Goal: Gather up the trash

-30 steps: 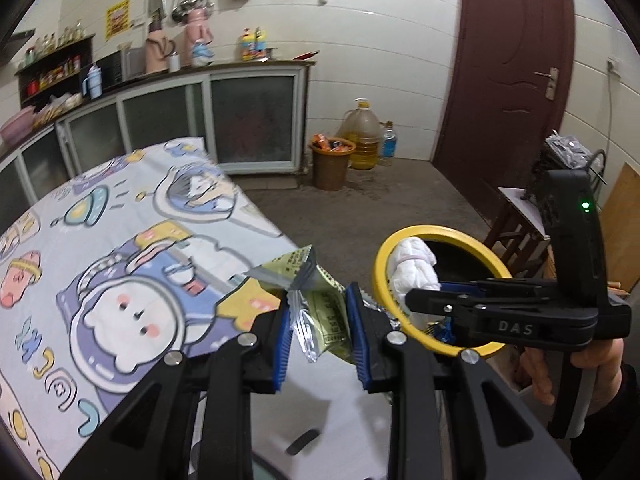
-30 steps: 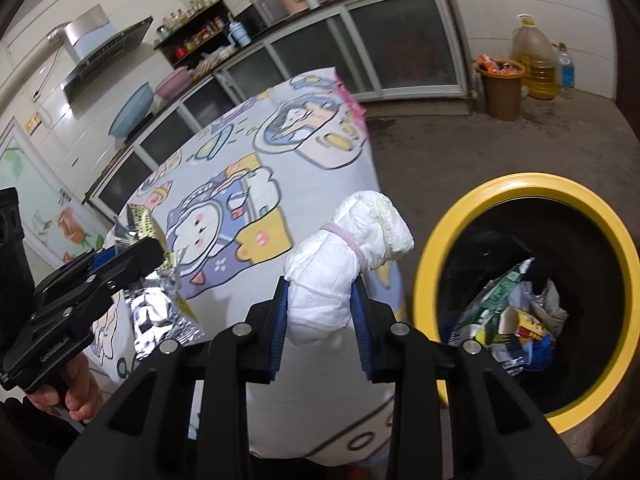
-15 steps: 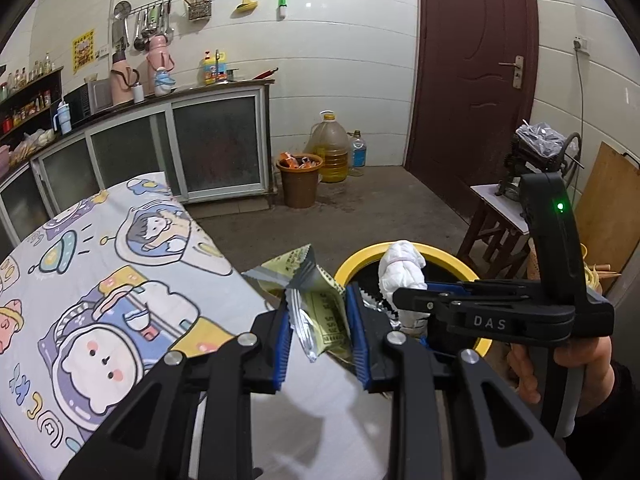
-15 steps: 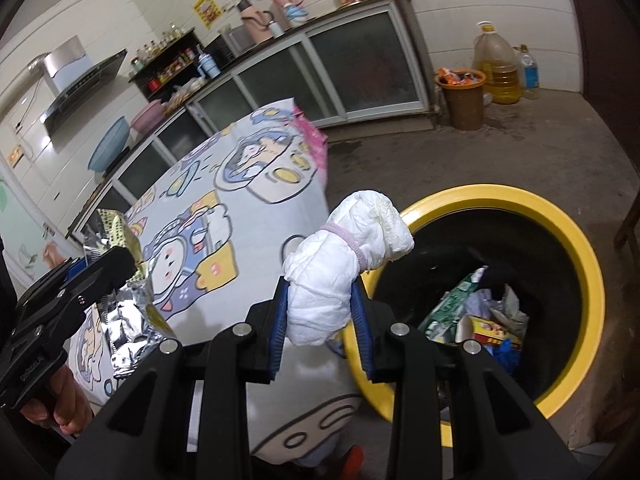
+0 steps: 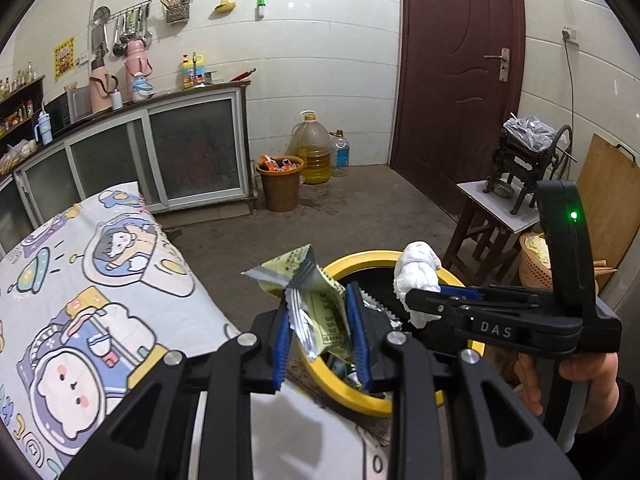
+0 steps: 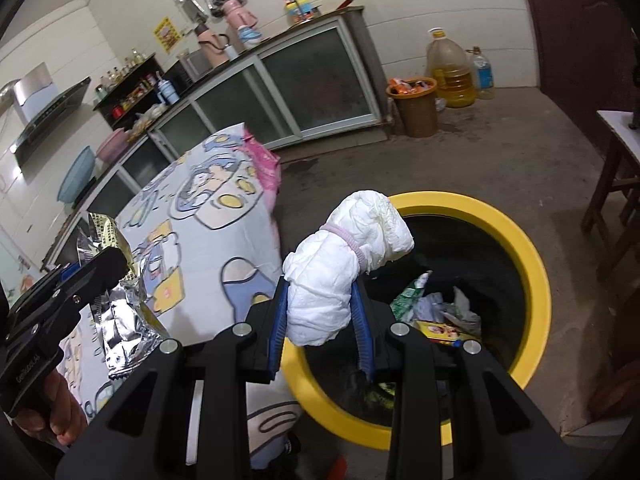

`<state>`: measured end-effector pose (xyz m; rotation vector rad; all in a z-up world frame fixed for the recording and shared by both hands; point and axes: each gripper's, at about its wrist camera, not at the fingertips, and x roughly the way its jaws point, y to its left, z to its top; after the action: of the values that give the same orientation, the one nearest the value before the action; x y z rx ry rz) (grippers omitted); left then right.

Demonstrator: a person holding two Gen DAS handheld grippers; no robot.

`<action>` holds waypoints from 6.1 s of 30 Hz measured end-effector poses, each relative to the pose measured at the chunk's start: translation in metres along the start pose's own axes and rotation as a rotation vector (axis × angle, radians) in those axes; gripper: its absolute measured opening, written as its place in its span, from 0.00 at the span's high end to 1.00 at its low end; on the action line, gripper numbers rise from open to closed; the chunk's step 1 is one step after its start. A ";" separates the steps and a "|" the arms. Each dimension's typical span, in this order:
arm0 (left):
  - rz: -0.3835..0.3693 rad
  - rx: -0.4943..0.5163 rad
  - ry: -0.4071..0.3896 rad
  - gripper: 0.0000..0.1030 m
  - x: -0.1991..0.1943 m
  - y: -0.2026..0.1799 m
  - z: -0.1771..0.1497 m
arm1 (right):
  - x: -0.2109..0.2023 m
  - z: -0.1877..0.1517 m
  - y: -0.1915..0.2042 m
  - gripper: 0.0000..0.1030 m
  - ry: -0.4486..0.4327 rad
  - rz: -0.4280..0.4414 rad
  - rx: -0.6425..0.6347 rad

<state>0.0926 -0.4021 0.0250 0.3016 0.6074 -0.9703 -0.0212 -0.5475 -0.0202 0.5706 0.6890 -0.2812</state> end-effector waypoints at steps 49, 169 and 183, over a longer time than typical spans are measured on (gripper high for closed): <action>0.078 -0.258 -0.049 0.08 0.001 0.055 -0.017 | -0.017 -0.009 -0.042 0.08 -0.067 -0.311 0.237; 0.748 -0.552 -0.110 0.08 -0.256 0.125 -0.228 | -0.056 -0.175 0.258 0.08 -0.356 -0.099 -0.401; 0.747 -0.546 -0.105 0.08 -0.256 0.124 -0.227 | -0.054 -0.177 0.258 0.08 -0.352 -0.100 -0.390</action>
<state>0.0112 -0.0482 -0.0041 -0.0236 0.5744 -0.0846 -0.0433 -0.2324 0.0076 0.1083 0.4146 -0.3210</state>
